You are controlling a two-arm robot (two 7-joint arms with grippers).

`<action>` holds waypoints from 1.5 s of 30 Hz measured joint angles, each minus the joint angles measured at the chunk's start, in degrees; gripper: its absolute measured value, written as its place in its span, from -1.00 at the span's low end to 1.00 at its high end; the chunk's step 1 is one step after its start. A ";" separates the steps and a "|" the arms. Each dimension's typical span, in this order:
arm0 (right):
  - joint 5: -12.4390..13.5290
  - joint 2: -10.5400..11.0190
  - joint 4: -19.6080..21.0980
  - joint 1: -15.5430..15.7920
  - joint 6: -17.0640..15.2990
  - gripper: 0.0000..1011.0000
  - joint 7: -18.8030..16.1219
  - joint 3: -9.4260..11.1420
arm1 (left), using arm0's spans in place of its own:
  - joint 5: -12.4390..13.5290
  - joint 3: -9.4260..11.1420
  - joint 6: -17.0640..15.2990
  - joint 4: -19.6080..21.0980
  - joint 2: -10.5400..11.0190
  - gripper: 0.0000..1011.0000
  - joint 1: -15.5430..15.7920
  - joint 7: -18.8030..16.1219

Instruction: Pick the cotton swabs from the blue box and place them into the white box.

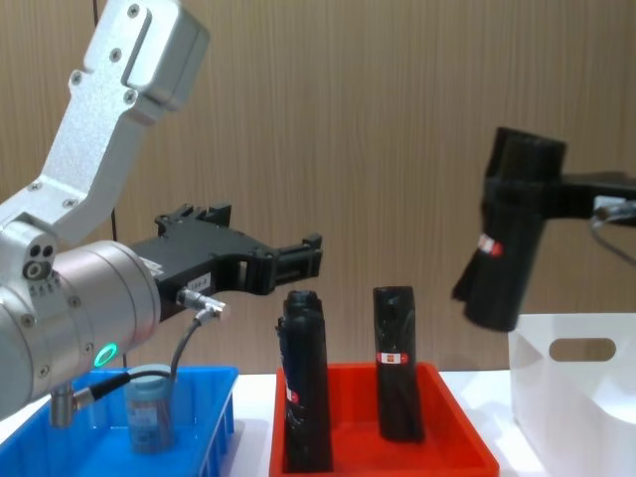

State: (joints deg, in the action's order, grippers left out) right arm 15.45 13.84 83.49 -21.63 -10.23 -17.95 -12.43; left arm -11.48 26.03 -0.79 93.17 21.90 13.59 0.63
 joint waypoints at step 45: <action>-3.57 -0.67 -33.21 -13.86 9.40 0.30 3.55 2.04 | 0.00 0.00 0.00 0.00 0.00 0.99 0.00 0.00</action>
State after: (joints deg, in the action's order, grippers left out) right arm 11.88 13.17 50.27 -35.49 -0.82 -14.41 -10.39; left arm -11.48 26.02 -0.79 93.18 21.89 13.59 0.63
